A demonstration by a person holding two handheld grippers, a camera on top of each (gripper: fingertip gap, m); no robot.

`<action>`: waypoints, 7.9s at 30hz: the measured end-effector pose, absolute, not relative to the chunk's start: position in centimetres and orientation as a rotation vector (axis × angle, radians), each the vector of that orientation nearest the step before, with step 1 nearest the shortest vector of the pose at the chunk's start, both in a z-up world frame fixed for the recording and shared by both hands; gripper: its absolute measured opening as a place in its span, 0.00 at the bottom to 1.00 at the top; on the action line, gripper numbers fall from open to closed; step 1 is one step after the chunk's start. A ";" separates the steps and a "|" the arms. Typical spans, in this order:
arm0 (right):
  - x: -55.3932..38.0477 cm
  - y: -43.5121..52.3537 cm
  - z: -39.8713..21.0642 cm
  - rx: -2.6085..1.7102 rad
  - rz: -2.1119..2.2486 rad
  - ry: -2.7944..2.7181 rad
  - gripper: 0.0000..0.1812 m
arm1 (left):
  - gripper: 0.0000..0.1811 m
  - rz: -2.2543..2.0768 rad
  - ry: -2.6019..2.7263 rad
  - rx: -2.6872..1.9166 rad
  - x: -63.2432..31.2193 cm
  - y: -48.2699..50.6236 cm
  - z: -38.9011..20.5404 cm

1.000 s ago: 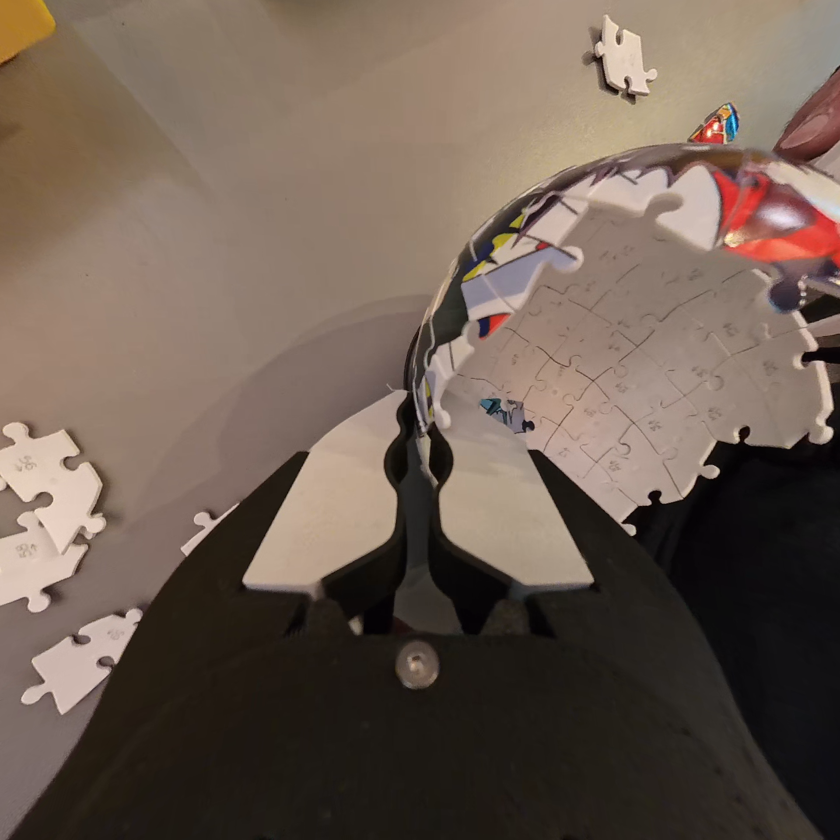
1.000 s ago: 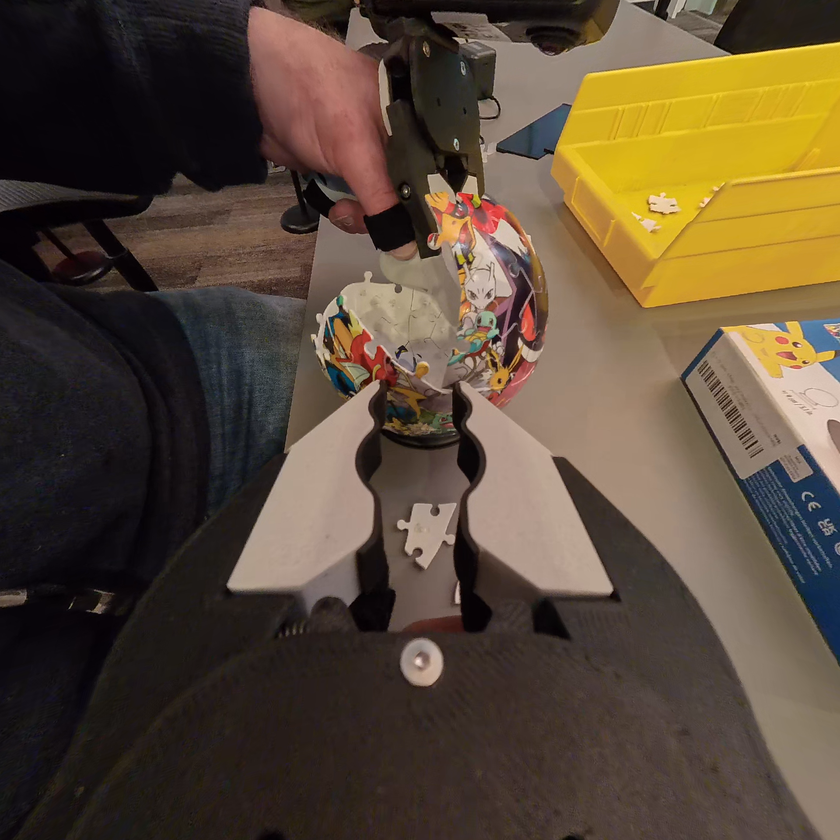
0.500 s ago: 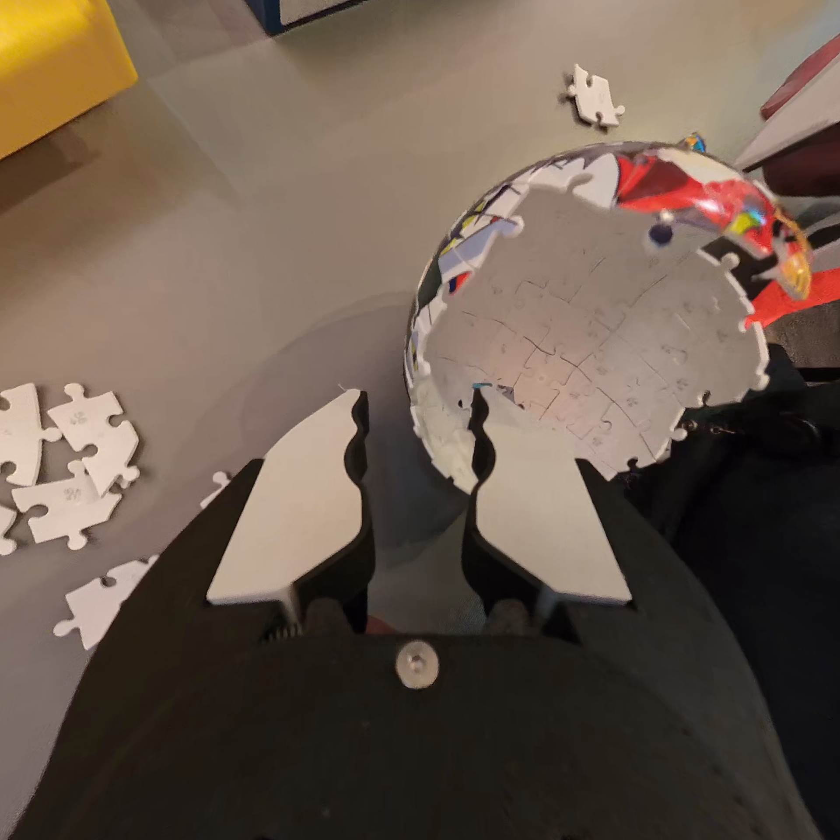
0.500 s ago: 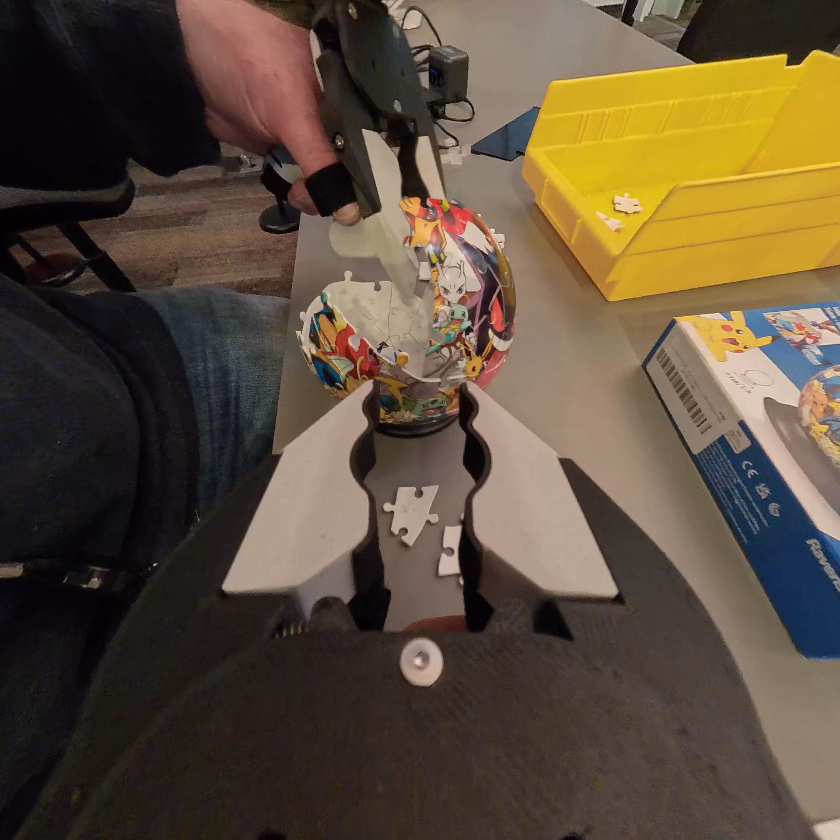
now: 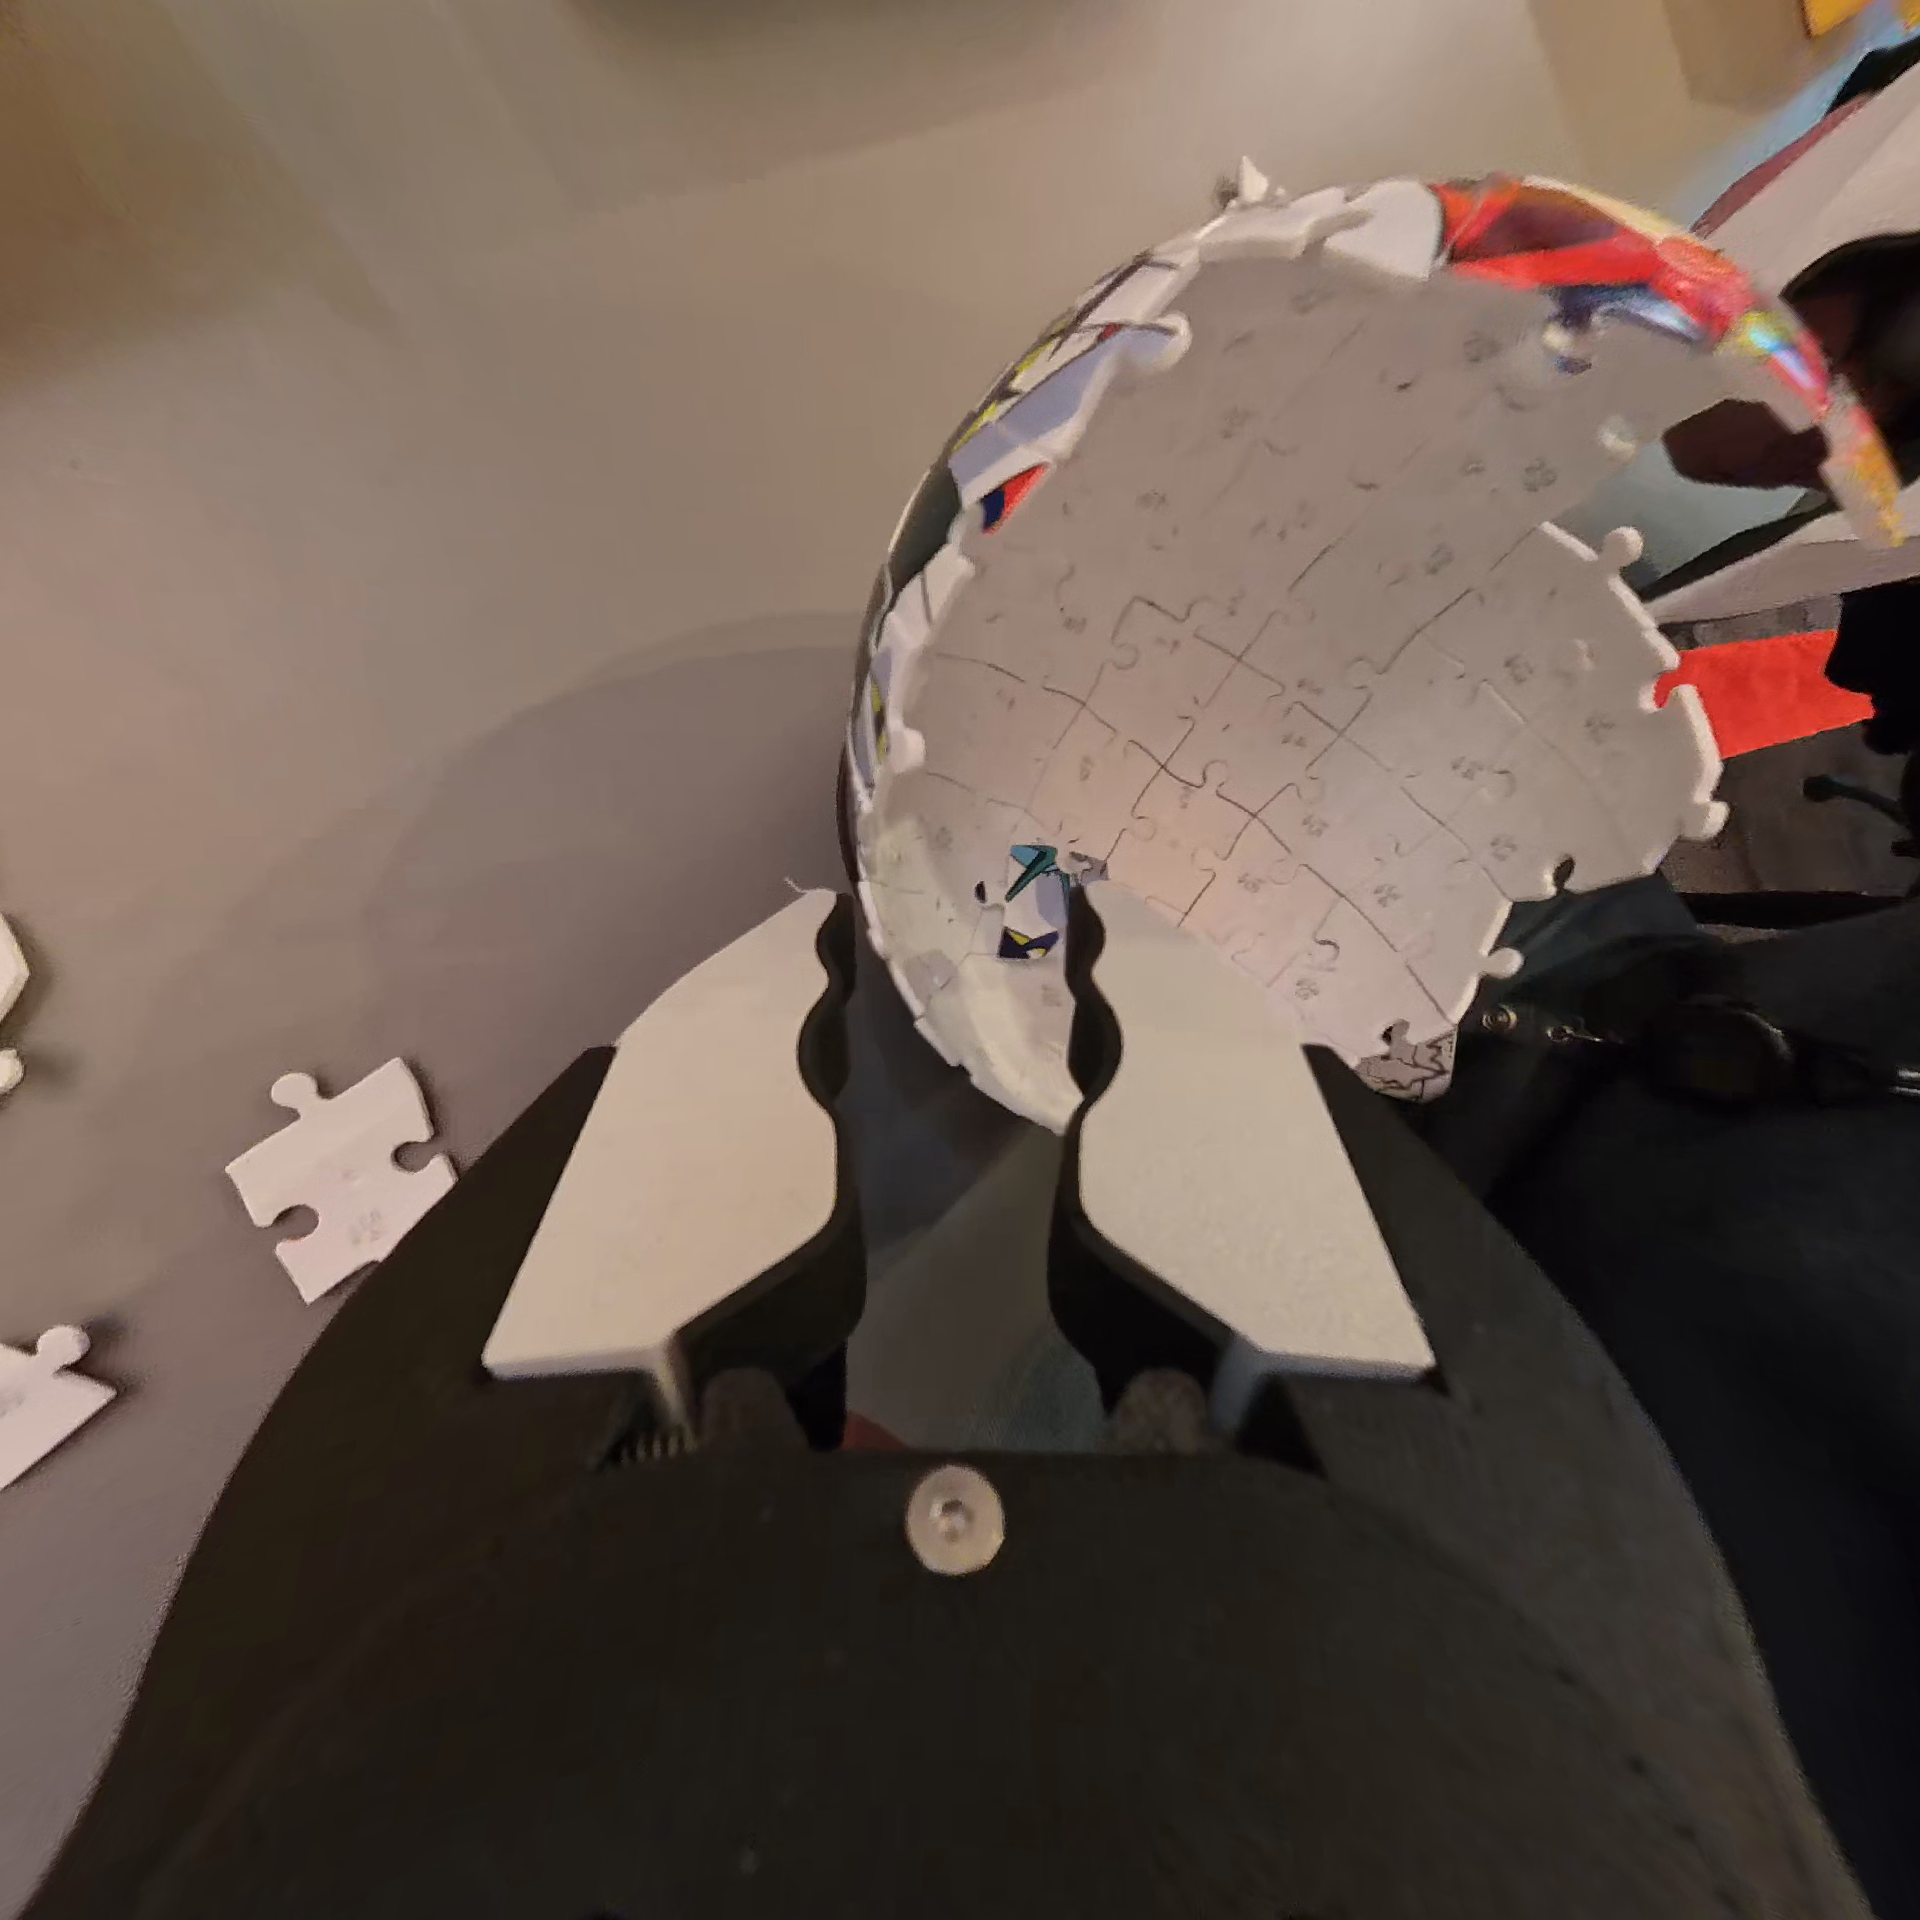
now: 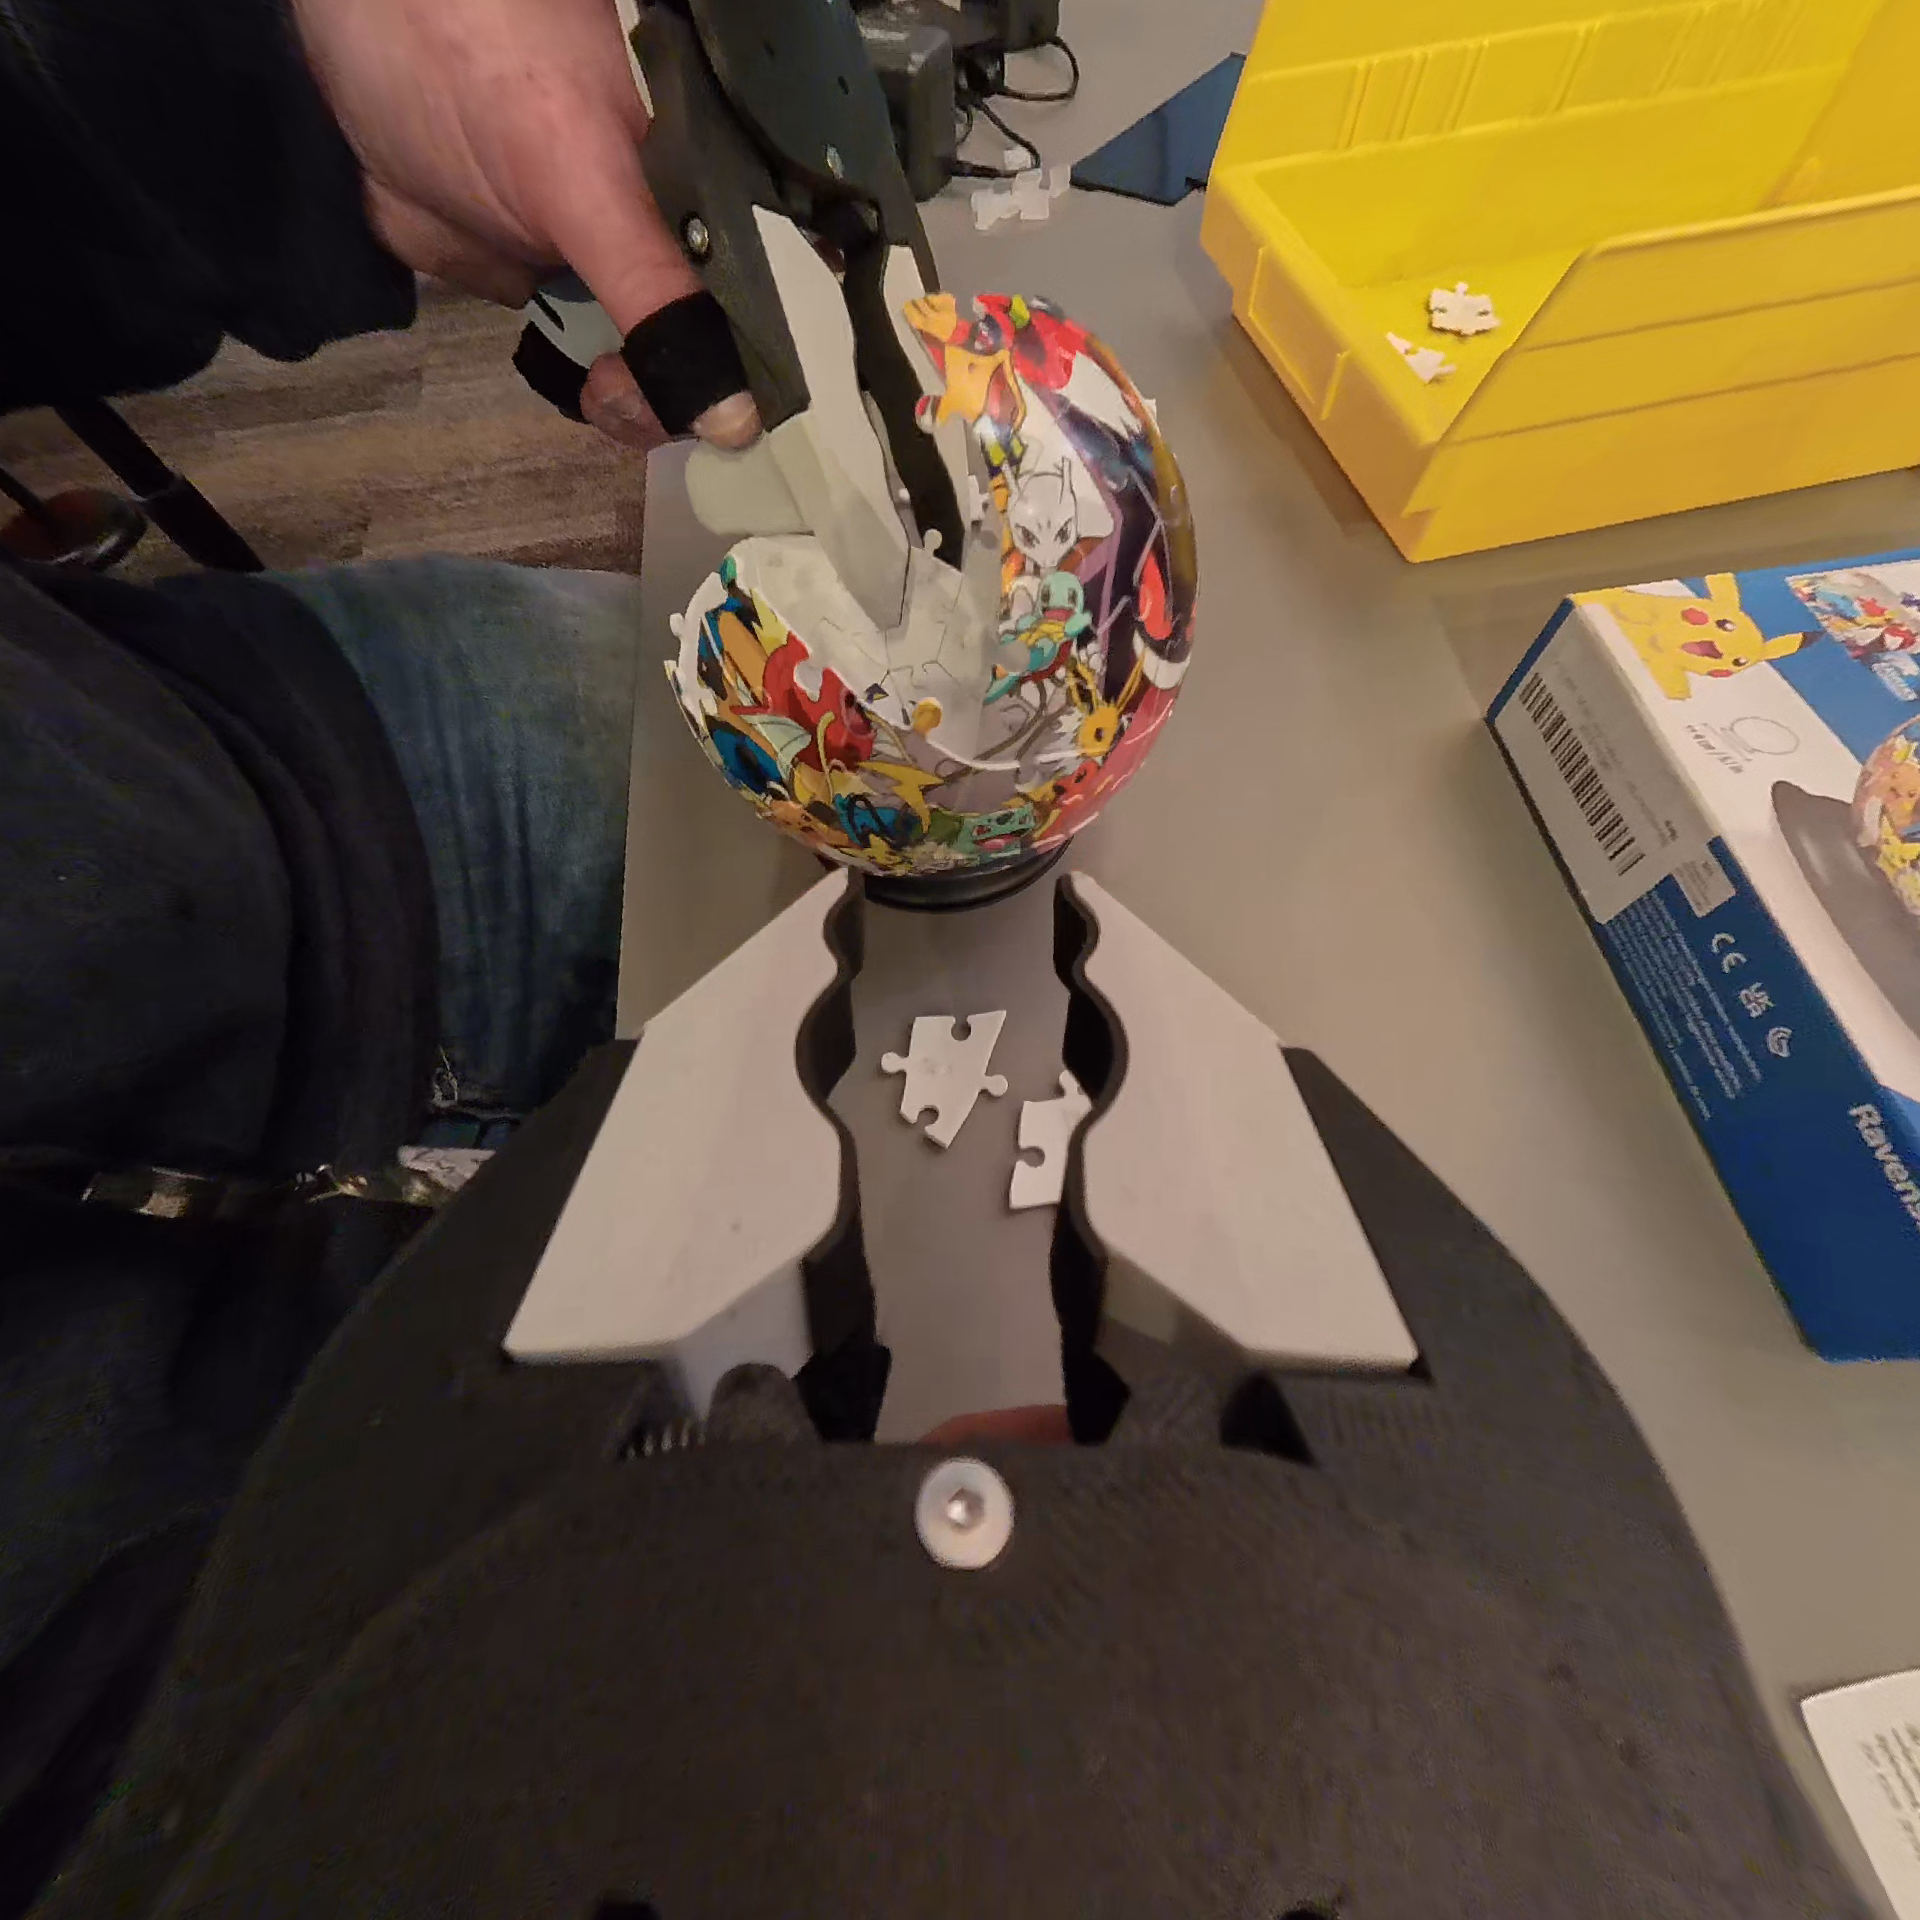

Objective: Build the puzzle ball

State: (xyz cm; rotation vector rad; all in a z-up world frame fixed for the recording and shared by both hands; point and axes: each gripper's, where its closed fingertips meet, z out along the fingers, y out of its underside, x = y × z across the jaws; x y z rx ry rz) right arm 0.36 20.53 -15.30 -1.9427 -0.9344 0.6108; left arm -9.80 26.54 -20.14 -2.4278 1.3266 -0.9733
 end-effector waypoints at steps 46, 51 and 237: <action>-2.8 18.9 -16.8 -1.840 0.822 -1.008 0.22 | 0.12 -0.757 1.373 -2.536 -9.9 27.2 -20.4; -2.8 18.9 -16.8 -1.837 0.823 -1.004 0.22 | 0.06 -0.697 1.383 -2.490 -9.7 28.1 -19.5; 0.1 26.5 -14.6 -1.968 0.811 -0.674 0.22 | 0.02 -0.228 1.239 -1.590 -7.6 33.6 -8.7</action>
